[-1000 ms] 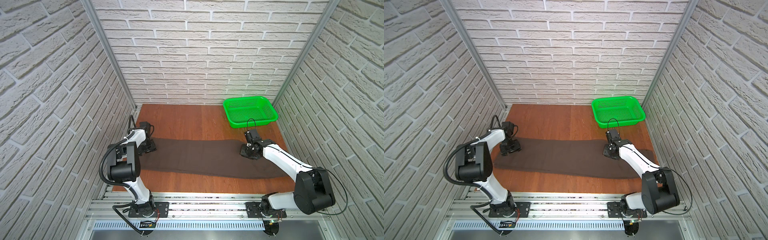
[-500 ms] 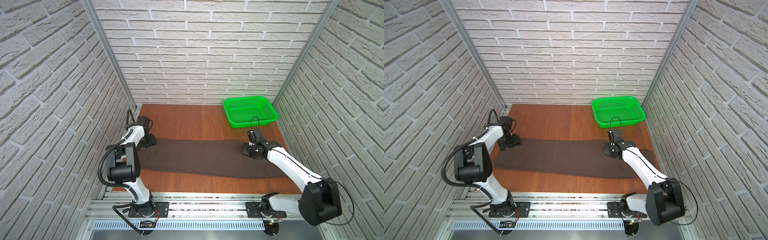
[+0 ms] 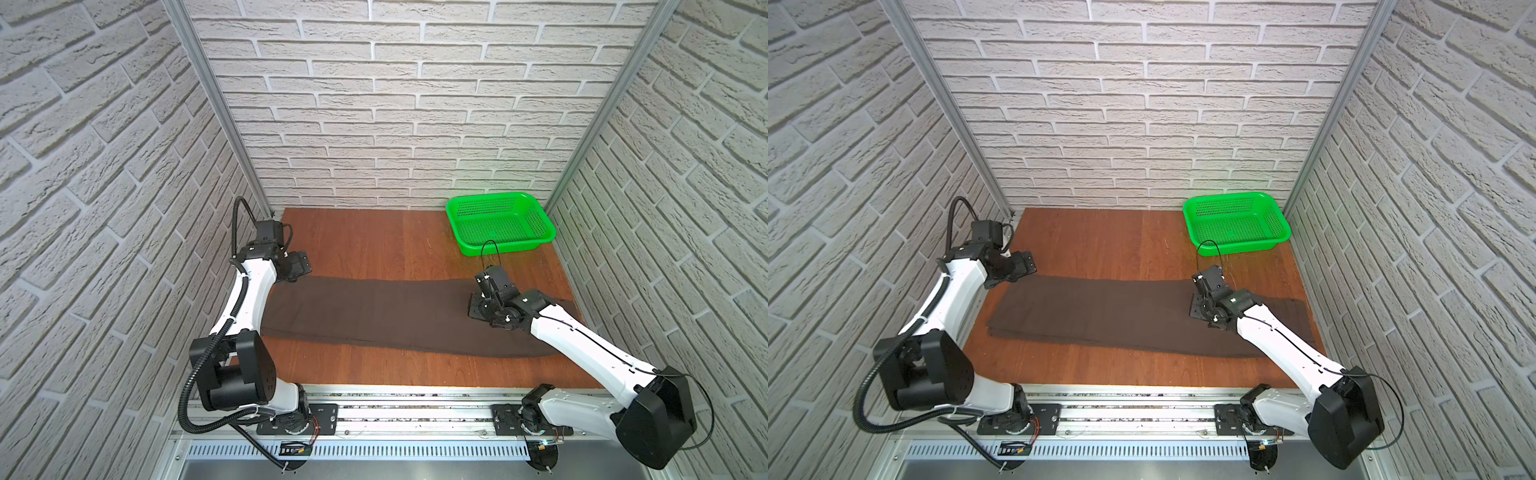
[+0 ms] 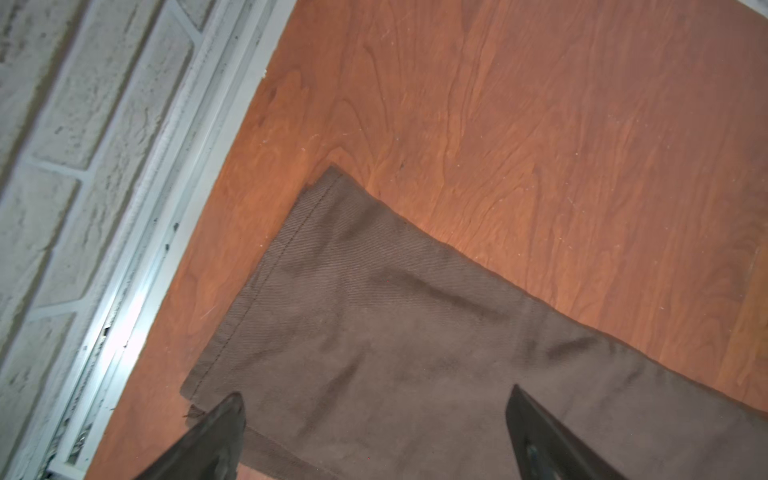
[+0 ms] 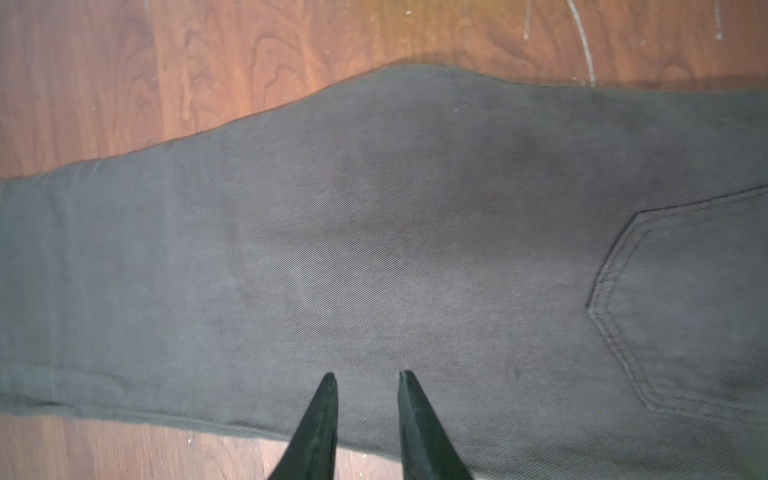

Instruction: Fold and stack the trousers

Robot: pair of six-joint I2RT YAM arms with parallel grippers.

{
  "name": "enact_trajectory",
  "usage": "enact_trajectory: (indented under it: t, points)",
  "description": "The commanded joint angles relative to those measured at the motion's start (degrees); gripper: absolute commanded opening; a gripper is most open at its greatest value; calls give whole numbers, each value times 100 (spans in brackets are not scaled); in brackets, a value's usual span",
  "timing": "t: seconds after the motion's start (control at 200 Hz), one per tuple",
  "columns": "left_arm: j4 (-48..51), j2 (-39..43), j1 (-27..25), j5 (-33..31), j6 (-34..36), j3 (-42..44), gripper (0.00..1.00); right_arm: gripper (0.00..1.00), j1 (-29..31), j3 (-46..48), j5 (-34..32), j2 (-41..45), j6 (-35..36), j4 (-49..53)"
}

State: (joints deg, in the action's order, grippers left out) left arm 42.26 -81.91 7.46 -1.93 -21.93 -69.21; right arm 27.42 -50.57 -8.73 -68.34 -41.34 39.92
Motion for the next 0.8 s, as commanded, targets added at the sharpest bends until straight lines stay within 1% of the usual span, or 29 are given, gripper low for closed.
enact_trajectory:
  t: [0.0,0.125,0.245,0.315,0.44,0.52,0.59,0.65,0.725,0.795]
  points:
    - [-655,544,90,292,205,382,97,28,102,-17,-53,-87,118,-195]
    - [-851,861,345,657,478,621,96,28,213,-103,169,-454,275,-503]
    - [-911,1040,754,883,644,771,97,28,420,-207,256,-791,328,-769]
    - [-904,1014,1077,1051,696,782,98,28,511,-226,254,-935,321,-929]
    - [-999,721,1733,1352,830,758,98,28,623,-186,378,-1124,277,-1203]
    - [-1088,402,2017,1452,972,760,98,28,692,-207,392,-1219,281,-1232]
    - [-1112,119,2159,1460,1106,746,98,28,758,-221,358,-1252,316,-1250]
    - [-1337,-57,2223,1482,1260,862,98,28,816,-256,324,-1294,366,-1250]
    - [-1741,-264,2236,1461,1438,1069,96,28,853,-305,280,-1363,429,-1214]
    - [-1753,-516,2243,1455,1567,998,95,28,870,-332,258,-1447,443,-1198]
